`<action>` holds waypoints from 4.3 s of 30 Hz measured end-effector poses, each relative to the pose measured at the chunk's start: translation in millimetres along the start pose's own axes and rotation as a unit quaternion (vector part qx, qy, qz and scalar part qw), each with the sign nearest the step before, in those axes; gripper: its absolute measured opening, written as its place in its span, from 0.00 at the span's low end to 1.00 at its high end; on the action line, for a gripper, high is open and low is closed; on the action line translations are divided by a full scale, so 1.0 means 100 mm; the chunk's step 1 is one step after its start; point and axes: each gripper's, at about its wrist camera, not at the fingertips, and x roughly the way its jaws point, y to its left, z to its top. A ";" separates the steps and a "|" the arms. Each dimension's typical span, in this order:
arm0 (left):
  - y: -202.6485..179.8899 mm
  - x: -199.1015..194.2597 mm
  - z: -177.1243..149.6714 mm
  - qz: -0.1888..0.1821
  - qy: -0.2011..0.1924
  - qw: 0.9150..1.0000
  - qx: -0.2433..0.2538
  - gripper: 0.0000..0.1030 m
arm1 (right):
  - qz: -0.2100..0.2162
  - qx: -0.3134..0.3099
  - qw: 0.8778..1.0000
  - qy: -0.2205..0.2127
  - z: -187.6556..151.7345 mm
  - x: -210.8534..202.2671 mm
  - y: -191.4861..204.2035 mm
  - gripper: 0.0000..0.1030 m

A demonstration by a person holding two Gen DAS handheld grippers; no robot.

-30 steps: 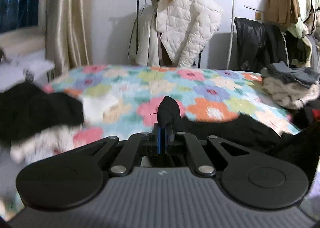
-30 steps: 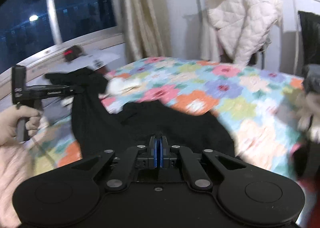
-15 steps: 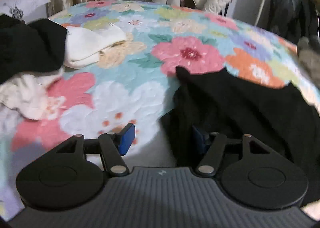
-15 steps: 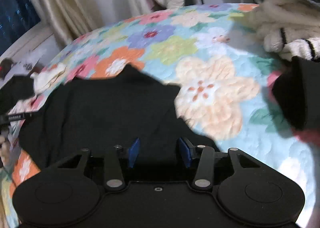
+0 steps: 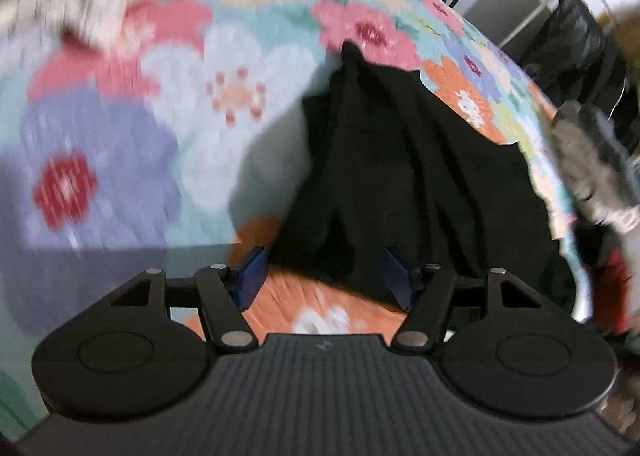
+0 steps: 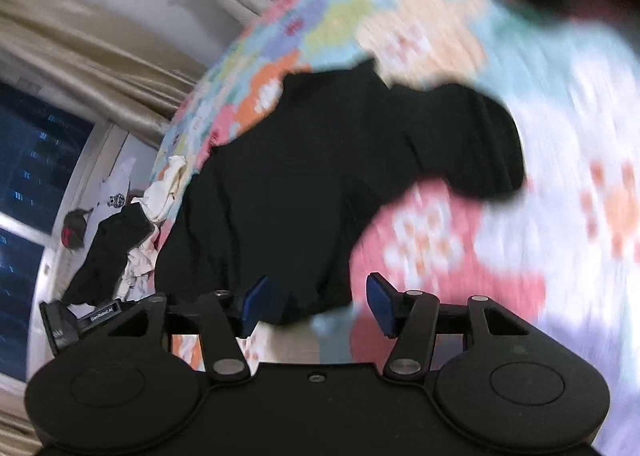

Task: Fold clothes

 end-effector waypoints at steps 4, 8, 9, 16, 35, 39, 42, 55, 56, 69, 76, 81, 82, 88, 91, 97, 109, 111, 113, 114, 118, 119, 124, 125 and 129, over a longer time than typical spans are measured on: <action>0.07 0.05 -0.03 -0.023 0.006 0.998 -0.050 0.62 | 0.006 0.025 0.999 0.019 -0.10 0.17 -0.05 0.59; 0.09 0.17 -0.07 -0.024 0.001 0.997 -0.074 0.68 | 0.007 0.035 0.999 0.002 -0.13 0.37 -0.02 0.59; 0.09 0.19 -0.07 -0.030 -0.006 0.996 -0.081 0.72 | 0.007 0.037 0.999 -0.008 -0.13 0.41 -0.02 0.59; -0.04 0.34 0.05 -0.039 -0.062 0.995 -0.067 0.06 | 0.022 -0.049 0.998 -0.034 0.00 0.60 0.23 0.10; -0.36 -0.61 -0.24 -0.082 -0.156 0.984 0.005 0.05 | 0.155 -0.021 0.985 -0.070 0.06 -0.43 0.29 0.10; -0.58 -0.45 0.18 -0.067 -0.176 0.981 0.047 0.05 | 0.160 0.002 0.985 -0.062 0.45 -0.21 0.35 0.10; -0.82 -0.59 0.55 -0.083 -0.241 0.965 0.064 0.05 | 0.134 -0.080 0.979 -0.131 0.85 -0.35 0.70 0.10; -0.76 -0.99 -0.29 0.018 -0.212 0.965 0.154 0.05 | 0.028 -0.231 0.971 -0.054 0.03 -0.65 1.02 0.10; -0.65 -0.77 -0.37 0.048 -0.175 0.971 0.153 0.05 | 0.010 -0.206 0.978 -0.015 -0.09 -0.43 0.77 0.10; -0.16 -0.05 -0.49 0.076 -0.036 0.994 0.066 0.06 | -0.058 -0.154 0.986 0.019 -0.12 -0.20 0.22 0.31; -0.15 -0.53 -0.47 0.042 -0.109 0.993 0.028 0.09 | -0.076 -0.056 0.993 -0.070 0.25 -0.52 -0.15 0.43; -0.58 -0.56 -0.52 0.023 -0.142 0.980 0.137 0.17 | -0.097 0.014 0.990 -0.099 0.53 -0.39 -0.53 0.43; -0.70 -0.54 -0.55 0.020 -0.147 0.976 0.161 0.18 | -0.094 0.020 0.990 -0.099 0.54 -0.33 -0.55 0.43; -1.17 -0.48 -0.63 -0.020 -0.167 0.958 0.231 0.32 | -0.067 -0.001 0.994 -0.084 0.36 -0.15 -0.27 0.43; -1.42 -0.28 -0.68 -0.045 -0.134 0.957 0.253 0.32 | -0.078 -0.075 0.990 -0.090 0.31 -0.13 -0.03 0.38; -1.94 0.35 -0.83 -0.093 -0.059 0.956 0.272 0.32 | -0.126 -0.145 0.979 -0.064 0.36 0.10 0.01 0.03; -1.54 0.64 -0.98 -0.057 -0.016 0.977 0.205 0.33 | -0.102 -0.089 0.983 -0.127 0.14 -0.62 -0.07 0.03; -1.57 0.60 -0.99 -0.044 -0.029 0.974 0.222 0.33 | -0.107 -0.092 0.982 -0.126 0.14 -0.59 -0.04 0.04; -1.60 0.61 -1.01 -0.045 -0.033 0.972 0.229 0.34 | -0.107 -0.084 0.983 -0.123 0.15 -0.55 -0.06 0.10; -1.60 0.62 -1.01 -0.049 -0.032 0.972 0.228 0.34 | -0.102 -0.068 0.985 -0.120 0.16 -0.52 -0.11 0.12; -1.61 0.66 -1.03 -0.054 -0.028 0.972 0.227 0.35 | -0.080 0.028 0.991 -0.102 0.27 -0.33 -0.40 0.46; -1.62 0.68 -1.03 -0.052 -0.028 0.971 0.231 0.35 | -0.078 0.044 0.991 -0.103 0.30 -0.26 -0.46 0.46; -1.63 0.67 -1.05 -0.043 -0.038 0.969 0.239 0.35 | -0.087 -0.007 0.986 -0.140 0.37 -0.19 -0.35 0.07; -1.62 0.65 -1.05 -0.039 -0.041 0.969 0.239 0.35 | -0.084 -0.016 0.984 -0.159 0.33 -0.30 -0.31 0.07; -1.54 0.60 -1.06 -0.029 -0.043 0.971 0.232 0.35 | -0.097 -0.007 0.977 -0.189 0.12 -0.76 -0.28 0.07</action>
